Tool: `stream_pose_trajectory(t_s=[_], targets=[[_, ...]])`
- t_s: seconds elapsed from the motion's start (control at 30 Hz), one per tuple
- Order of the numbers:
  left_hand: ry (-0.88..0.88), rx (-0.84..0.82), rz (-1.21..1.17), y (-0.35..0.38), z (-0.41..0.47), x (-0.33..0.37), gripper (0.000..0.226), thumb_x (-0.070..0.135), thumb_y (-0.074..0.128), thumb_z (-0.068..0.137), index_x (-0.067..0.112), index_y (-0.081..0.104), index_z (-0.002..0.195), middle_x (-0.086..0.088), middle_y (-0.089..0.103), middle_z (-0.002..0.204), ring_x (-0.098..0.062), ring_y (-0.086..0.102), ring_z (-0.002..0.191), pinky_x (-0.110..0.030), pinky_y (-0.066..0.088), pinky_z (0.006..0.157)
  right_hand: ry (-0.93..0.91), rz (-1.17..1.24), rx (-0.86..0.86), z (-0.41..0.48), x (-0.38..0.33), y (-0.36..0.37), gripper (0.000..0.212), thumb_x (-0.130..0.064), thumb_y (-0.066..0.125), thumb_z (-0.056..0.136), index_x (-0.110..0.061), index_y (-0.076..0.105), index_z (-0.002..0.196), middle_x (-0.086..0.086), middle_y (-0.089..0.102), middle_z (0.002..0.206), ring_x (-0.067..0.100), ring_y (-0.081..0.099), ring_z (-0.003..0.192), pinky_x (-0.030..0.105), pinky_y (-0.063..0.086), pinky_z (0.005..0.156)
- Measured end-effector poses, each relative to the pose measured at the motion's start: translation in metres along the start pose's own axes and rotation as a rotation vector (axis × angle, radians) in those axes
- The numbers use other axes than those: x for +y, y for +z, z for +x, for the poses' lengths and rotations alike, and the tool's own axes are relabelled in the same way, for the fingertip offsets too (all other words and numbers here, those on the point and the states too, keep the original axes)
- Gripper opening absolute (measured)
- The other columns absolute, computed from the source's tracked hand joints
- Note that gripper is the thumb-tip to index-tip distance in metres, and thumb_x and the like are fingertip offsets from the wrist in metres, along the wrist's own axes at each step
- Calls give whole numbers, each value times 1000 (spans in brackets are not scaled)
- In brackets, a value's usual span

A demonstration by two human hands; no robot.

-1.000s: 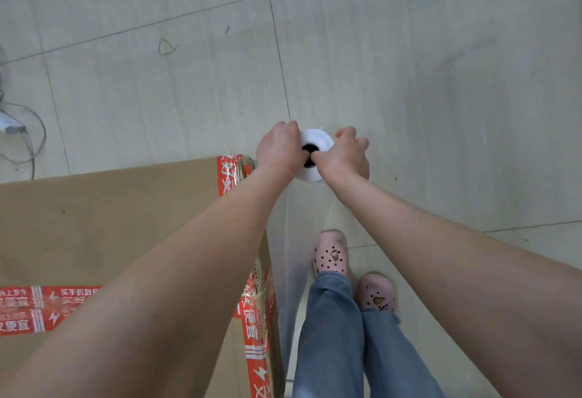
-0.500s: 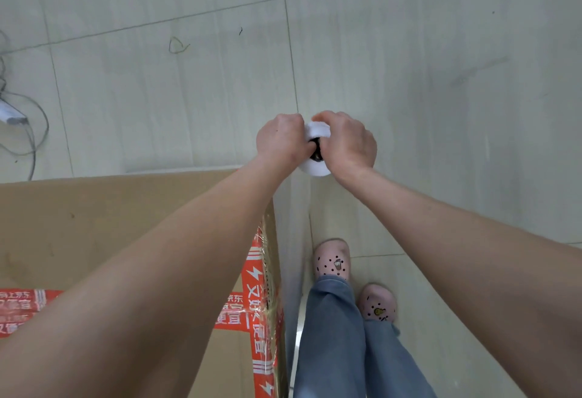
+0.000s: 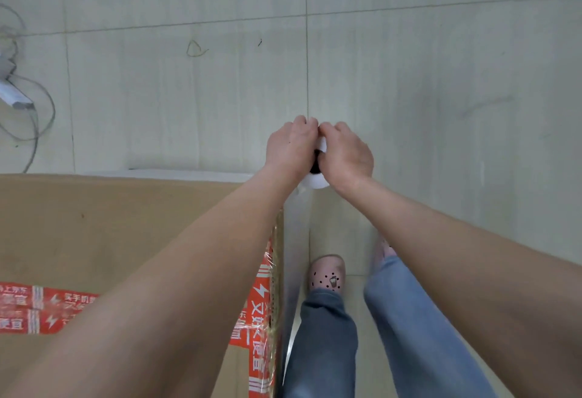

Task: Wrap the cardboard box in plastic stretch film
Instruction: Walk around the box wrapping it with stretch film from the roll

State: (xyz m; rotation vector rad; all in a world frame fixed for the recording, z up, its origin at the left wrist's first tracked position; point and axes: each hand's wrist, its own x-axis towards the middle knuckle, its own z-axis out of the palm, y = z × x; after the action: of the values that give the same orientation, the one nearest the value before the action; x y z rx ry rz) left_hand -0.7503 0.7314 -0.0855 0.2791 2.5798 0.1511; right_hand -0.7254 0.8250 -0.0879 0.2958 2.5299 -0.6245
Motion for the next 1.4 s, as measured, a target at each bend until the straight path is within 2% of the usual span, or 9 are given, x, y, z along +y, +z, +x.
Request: stream_pose_trajectory(t_s=[0.07, 0.17, 0.3, 0.53, 0.7, 0.9, 1.07, 1.27, 1.4], targets=[[-107, -5, -79, 1, 1, -9, 22, 16, 52, 87, 7, 49, 106, -11, 53, 102, -30, 56, 87, -34, 32, 61, -82, -61, -28, 7, -4, -4, 32, -15, 48, 91, -25, 51, 121, 1, 53, 118, 26, 53, 103, 30, 33, 68], [-303, 7, -251, -2, 3, -22, 23, 20, 57, 84, 5, 50, 100, -12, 56, 97, -32, 55, 86, -33, 32, 61, 99, 45, -53, 14, -9, -6, 39, -25, 57, 89, -23, 45, 126, 0, 50, 125, 25, 55, 106, 30, 35, 70], [-434, -17, -330, -9, 12, -36, 31, 28, 60, 85, 4, 51, 102, -14, 60, 101, -31, 54, 85, -32, 35, 62, 236, 198, -119, 29, -17, -7, 37, -34, 60, 84, -18, 49, 115, 5, 59, 111, 28, 57, 98, 30, 37, 69], [-377, 22, -233, -18, 31, -39, 30, 14, 54, 86, 7, 47, 114, -12, 52, 110, -31, 55, 92, -35, 39, 65, -16, 18, -173, 57, -38, -17, 29, -23, 54, 87, -19, 50, 115, 8, 60, 105, 28, 54, 87, 30, 36, 68], [-371, 16, -236, -21, 36, -43, 25, 10, 55, 82, 8, 54, 107, -11, 53, 105, -31, 54, 85, -35, 36, 62, -188, -140, -248, 69, -48, -23, 40, -21, 50, 92, -26, 46, 132, 5, 54, 121, 27, 57, 107, 30, 36, 73], [-523, 16, -348, -26, 46, -44, 27, 15, 55, 85, 7, 51, 111, -13, 54, 107, -32, 56, 92, -33, 37, 64, 230, 260, -285, 72, -48, -24, 41, -22, 58, 85, -19, 42, 123, 6, 51, 120, 26, 53, 86, 29, 37, 67], [-479, 59, -331, -28, 53, -43, 25, 13, 53, 84, 10, 51, 109, -11, 52, 104, -31, 57, 82, -33, 38, 60, 128, 208, -304, 88, -52, -29, 35, -21, 56, 84, -26, 48, 118, 4, 53, 115, 24, 52, 82, 27, 35, 64], [-654, 99, -454, -25, 52, -56, 21, 18, 55, 82, 9, 50, 100, -7, 49, 88, -28, 51, 78, -32, 31, 60, -132, -33, -320, 100, -69, -38, 45, -15, 49, 89, -32, 48, 130, 5, 47, 122, 26, 54, 91, 28, 38, 72], [-770, 154, -470, -34, 53, -69, 24, 22, 56, 82, 8, 50, 101, -9, 53, 91, -28, 49, 78, -32, 31, 62, -209, 34, -313, 107, -85, -33, 49, -12, 50, 87, -29, 44, 134, 2, 42, 129, 25, 55, 91, 29, 39, 74]])
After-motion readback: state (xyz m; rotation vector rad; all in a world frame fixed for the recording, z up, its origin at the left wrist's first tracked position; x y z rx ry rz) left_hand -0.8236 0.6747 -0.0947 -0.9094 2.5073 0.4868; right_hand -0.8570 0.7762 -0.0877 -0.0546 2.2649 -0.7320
